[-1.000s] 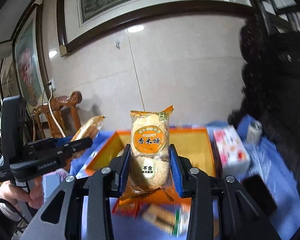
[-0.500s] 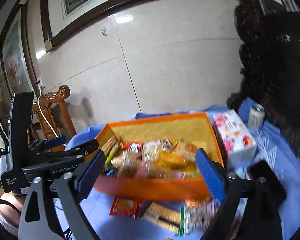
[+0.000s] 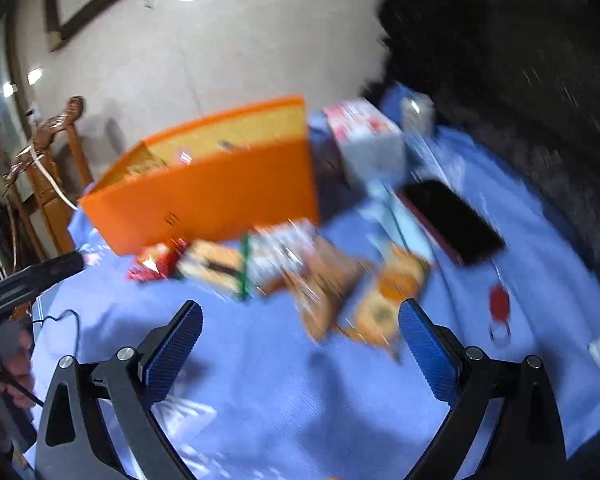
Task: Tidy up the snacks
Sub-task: 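Carry both rice cake packs over the orange box and open both tools, then grasp the last rice cake pack with the right tool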
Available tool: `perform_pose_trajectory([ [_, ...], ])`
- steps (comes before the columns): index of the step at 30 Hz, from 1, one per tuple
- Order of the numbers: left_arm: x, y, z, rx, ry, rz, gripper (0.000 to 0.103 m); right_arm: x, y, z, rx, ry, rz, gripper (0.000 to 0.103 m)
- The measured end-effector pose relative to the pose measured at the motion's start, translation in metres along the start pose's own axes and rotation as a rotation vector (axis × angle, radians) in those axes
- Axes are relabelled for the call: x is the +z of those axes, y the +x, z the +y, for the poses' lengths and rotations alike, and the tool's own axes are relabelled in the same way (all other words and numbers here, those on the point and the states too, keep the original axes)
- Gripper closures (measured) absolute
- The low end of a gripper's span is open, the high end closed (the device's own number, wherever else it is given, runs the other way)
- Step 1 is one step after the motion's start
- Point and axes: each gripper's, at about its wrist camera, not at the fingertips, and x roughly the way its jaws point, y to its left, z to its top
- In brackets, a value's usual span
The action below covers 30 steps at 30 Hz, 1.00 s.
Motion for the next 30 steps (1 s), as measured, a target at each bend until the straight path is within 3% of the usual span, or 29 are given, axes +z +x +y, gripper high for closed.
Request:
perform_pose_trajectory([
  [9,-0.036,-0.017,-0.004,0.032,0.063,-0.011,0.004,-0.008,0.009,-0.017,-0.047,0.038,0.006,0.004],
  [14,-0.040,-0.019,-0.005,0.019,0.069,0.002,0.004,0.000,0.019,-0.037,-0.077,0.149,-0.002,0.006],
  [21,-0.040,-0.019,-0.007,0.018,0.076,0.003,0.004,0.010,0.063,-0.058,-0.198,0.229,0.076,0.035],
  [27,-0.040,-0.015,-0.001,0.034,0.067,0.016,0.004,0.009,0.089,-0.051,-0.242,0.177,0.106,0.039],
  [30,-0.040,-0.013,0.002,0.041,0.063,0.015,0.004,0.007,0.090,-0.048,-0.294,0.133,0.094,0.065],
])
